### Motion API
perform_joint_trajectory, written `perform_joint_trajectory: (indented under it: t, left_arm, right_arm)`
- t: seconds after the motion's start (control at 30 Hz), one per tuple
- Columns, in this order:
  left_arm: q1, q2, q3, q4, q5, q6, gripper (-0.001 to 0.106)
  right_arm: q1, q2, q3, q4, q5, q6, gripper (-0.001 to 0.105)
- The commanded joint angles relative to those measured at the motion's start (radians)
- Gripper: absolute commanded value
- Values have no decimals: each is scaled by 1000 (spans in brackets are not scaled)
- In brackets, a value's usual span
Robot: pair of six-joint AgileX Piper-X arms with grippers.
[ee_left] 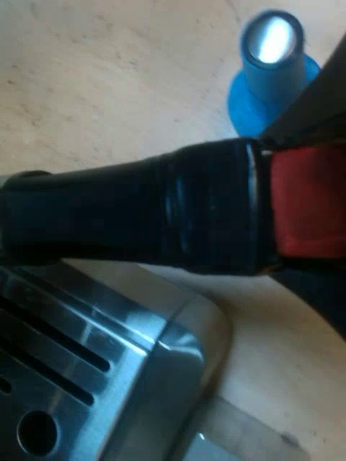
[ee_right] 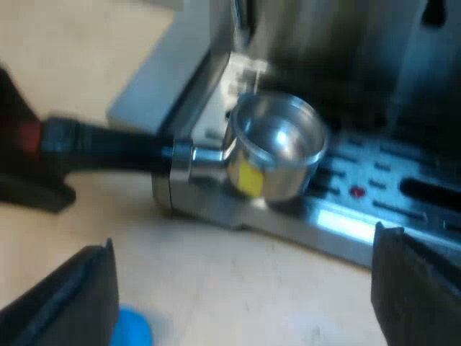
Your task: Put the handle in the coffee machine
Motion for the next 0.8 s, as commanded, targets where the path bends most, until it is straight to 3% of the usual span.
perform_joint_trajectory:
  t: [0.03, 0.17, 0.3, 0.67, 0.7, 0.8]
  left_arm:
    - [0, -16, -10, -14, 65, 29, 0]
    - [0, -16, -10, -50, 69, 24, 0]
    - [0, -16, -10, -85, 69, 22, 0]
    - [29, 10, -10, -143, 116, -31, 0]
    - [36, 15, -10, -147, 119, -31, 0]
    - [58, 31, -10, -162, 138, -24, 0]
  right_arm:
    - [4, 5, 14, -76, 73, -8, 73]
    - [4, 48, 18, -144, 111, -27, 73]
    - [2, 92, 18, -228, 118, -150, 73]
    - [0, 110, 18, -240, 134, -139, 73]
    - [0, 113, 20, -248, 227, -139, 72]
    - [0, 122, 40, -321, 288, -139, 72]
